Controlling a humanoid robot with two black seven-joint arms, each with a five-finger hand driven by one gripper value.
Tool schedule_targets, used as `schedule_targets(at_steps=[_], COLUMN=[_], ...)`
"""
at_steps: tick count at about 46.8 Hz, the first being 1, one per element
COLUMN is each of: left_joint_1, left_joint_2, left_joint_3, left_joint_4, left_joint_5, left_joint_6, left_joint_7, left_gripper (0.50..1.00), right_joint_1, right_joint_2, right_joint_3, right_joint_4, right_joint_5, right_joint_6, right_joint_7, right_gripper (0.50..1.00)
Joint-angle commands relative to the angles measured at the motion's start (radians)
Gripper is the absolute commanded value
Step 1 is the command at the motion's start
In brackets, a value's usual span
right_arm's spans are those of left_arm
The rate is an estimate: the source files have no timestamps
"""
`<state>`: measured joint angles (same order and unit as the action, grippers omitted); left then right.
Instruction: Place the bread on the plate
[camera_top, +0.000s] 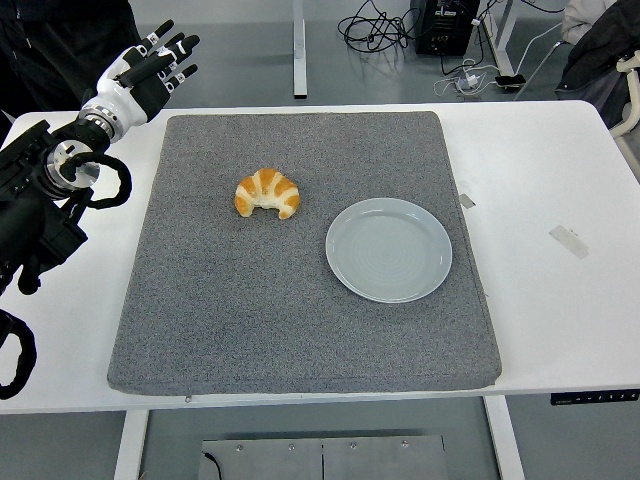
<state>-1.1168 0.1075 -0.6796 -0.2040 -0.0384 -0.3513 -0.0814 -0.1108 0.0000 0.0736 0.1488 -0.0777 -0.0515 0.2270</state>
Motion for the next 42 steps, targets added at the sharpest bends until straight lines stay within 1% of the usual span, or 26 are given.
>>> schedule_targets(at_steps=[1,11,20,27,32,36,42], left_joint_1=[-0.002,-0.002,-0.003,-0.006,-0.006,-0.003,-0.012], left_joint_2=[-0.002,-0.002,-0.002,0.001,0.000,0.000,0.008], left_joint_3=[0.000,0.000,-0.002,0.000,0.028,0.060,0.202], left_joint_4=[0.000,0.000,0.000,0.000,0.000,-0.003,-0.008], left_joint_5=[0.000,0.000,-0.001,0.000,0.012,0.017,0.051], left_joint_6=[0.000,0.002,0.005,0.021,0.032,0.020,0.015], left_joint_7=[-0.001,-0.009,-0.004,-0.008,-0.009,-0.009,-0.014], left_gripper=[0.978,0.978,0.978,0.978,0.978,0.978,0.978], right_joint_1=[0.000,0.000,0.000,0.000,0.000,0.000,0.000], right_joint_2=[0.000,0.000,0.000,0.000,0.000,0.000,0.000], right_joint_3=[0.000,0.000,0.000,0.000,0.000,0.000,0.000], right_joint_4=[0.000,0.000,0.000,0.000,0.000,0.000,0.000], right_joint_5=[-0.001,0.001,0.001,-0.001,-0.001,-0.001,-0.001], right_joint_6=[0.001,-0.001,-0.001,-0.001,0.001,0.001,-0.001], right_joint_7=[0.000,0.000,0.000,0.000,0.000,0.000,0.000], right_gripper=[1.000,1.000,1.000,1.000,1.000,1.000,1.000])
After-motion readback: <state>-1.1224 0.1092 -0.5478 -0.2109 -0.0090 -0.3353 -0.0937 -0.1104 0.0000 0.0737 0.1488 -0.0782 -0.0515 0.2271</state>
